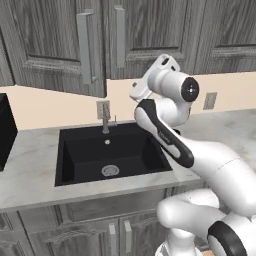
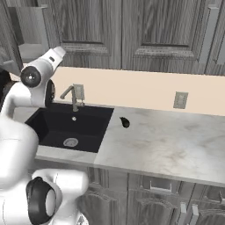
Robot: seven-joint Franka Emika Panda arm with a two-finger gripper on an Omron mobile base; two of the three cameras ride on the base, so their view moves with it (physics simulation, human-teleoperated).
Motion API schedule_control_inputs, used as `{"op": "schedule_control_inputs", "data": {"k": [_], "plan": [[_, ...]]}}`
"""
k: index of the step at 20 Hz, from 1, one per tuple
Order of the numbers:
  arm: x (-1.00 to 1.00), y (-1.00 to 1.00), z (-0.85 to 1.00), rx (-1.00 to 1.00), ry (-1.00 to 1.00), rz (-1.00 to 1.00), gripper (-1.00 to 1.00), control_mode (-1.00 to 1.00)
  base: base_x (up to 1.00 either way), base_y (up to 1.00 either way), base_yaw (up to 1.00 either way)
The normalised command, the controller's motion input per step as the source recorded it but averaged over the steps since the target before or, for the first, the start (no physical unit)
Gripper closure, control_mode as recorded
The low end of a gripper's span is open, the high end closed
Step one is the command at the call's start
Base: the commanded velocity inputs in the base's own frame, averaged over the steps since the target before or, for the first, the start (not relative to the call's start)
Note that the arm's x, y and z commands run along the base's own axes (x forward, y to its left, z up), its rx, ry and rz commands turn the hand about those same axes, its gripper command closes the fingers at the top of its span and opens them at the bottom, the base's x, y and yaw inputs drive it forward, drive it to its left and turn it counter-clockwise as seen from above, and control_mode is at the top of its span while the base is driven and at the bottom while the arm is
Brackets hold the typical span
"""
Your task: Close all open cabinet doors.
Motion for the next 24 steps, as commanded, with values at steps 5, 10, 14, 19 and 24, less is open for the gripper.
{"op": "schedule_control_inputs", "data": {"k": [5,10,14,19,24], "plan": [[-1.0,0.47,0.25,-0.22,-0.01,-0.01,-1.0,-1.0,0.0,0.0,0.0],[-1.0,0.52,0.16,-0.21,-0.04,0.0,-1.0,-1.0,0.0,0.0,0.0],[-0.88,0.65,0.0,-0.24,-0.11,-0.01,-1.0,-1.0,0.0,0.0,0.0],[-0.26,0.83,0.0,-0.25,-0.19,0.0,-1.0,-1.0,0.0,0.0,0.0],[0.32,0.77,0.0,-0.14,-0.12,0.0,-1.0,-1.0,0.0,0.0,0.0]]}}
